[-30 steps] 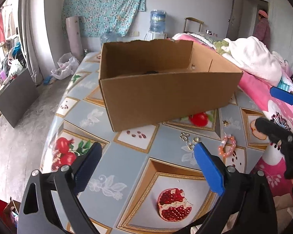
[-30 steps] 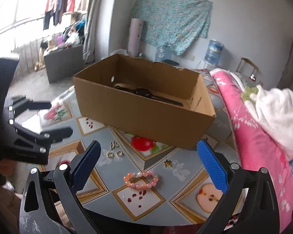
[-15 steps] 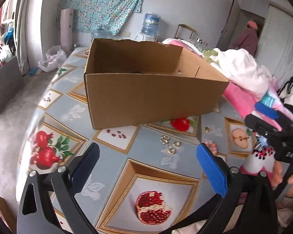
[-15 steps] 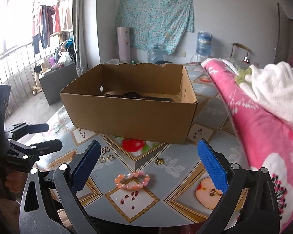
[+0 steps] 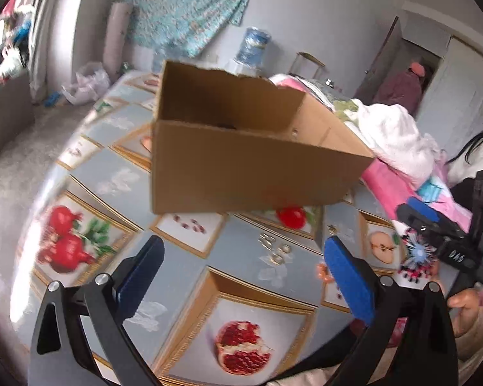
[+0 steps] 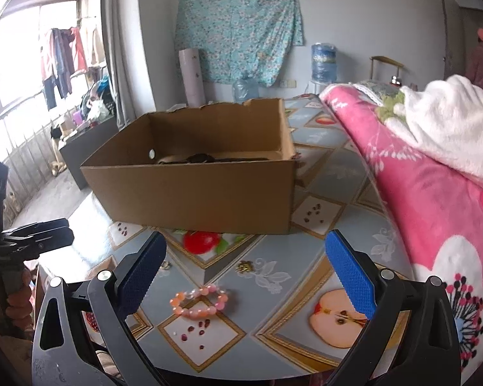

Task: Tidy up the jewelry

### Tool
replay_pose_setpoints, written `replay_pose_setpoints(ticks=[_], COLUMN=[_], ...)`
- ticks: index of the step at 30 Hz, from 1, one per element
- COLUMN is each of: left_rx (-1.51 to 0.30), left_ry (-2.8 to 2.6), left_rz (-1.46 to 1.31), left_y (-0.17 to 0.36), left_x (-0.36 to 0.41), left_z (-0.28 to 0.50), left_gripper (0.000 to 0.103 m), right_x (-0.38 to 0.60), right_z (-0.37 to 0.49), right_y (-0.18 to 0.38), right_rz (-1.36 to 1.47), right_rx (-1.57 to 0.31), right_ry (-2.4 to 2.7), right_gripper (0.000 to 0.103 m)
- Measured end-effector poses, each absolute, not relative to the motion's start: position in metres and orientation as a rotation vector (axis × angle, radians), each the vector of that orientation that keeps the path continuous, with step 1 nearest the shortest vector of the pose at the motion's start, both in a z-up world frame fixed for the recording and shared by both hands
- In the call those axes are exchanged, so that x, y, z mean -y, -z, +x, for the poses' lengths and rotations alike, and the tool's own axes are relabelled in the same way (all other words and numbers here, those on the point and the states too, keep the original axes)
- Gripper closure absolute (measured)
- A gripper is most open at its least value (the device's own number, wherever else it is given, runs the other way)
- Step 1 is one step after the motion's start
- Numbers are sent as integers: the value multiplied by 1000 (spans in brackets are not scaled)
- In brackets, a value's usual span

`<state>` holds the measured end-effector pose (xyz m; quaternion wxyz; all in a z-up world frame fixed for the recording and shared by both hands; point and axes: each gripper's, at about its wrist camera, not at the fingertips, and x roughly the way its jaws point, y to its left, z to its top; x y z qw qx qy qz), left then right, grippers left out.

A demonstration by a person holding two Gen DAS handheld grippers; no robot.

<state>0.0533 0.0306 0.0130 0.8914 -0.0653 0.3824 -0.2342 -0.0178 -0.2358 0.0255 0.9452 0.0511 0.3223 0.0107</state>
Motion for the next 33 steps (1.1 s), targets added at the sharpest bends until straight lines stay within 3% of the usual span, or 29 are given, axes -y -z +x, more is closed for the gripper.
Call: replay_pose_setpoints(ticks=[6, 18, 29, 31, 33], left_rx=[-824, -816, -807, -832, -856], left_ry=[408, 437, 603, 597, 608], left_rz=[-2, 215, 357, 371, 364], left_y=[0, 28, 43, 48, 53], left_x=[-22, 12, 63, 68, 71], left_z=[56, 53, 51, 56, 61], left_gripper=[6, 7, 47, 60, 67], right_x=[265, 238, 196, 194, 194], right_z=[-13, -4, 26, 29, 32], right_y=[-7, 11, 24, 27, 29], right_rz=[192, 269, 193, 197, 205], right_rx=[-751, -863, -936, -948, -956], right_ry=[-14, -193, -258, -263, -267], right_gripper=[10, 36, 61, 62, 62])
